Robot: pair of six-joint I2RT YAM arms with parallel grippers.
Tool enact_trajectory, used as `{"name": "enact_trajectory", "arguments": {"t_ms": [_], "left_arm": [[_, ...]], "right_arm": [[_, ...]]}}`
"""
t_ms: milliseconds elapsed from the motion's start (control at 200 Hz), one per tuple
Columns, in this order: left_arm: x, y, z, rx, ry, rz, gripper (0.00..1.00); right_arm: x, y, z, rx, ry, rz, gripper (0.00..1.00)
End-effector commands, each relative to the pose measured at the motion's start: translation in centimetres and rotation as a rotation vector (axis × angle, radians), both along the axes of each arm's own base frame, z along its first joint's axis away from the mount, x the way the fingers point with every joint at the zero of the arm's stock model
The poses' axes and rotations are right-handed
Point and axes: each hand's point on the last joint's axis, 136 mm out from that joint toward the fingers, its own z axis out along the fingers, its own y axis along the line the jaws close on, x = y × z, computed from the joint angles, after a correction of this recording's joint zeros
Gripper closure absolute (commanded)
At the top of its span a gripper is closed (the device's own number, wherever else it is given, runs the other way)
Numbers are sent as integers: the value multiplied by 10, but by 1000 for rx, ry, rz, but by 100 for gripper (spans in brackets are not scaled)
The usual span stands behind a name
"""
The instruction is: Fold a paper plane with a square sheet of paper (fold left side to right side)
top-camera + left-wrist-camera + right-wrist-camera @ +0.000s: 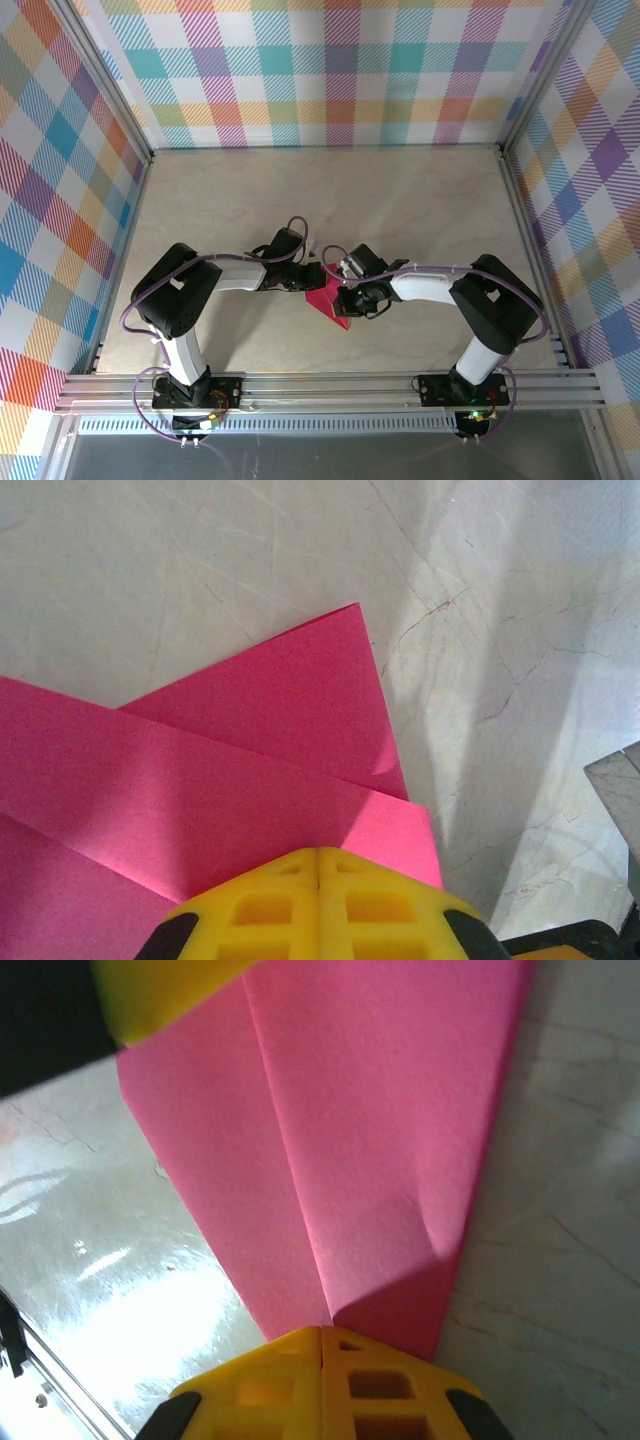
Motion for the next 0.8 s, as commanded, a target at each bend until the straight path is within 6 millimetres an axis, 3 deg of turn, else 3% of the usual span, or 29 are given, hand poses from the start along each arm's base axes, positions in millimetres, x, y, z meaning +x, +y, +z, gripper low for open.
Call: {"name": "enact_trajectory", "arguments": {"t_ms": [0,795], "left_arm": [[-8,22,-27,116,40,45,100],[-5,26,-27,119,42,56,100]], "right_arm": [[-20,-21,-11,-80,60,-2,100],[-45,-40,-16,-130,105,-1,100]]}}
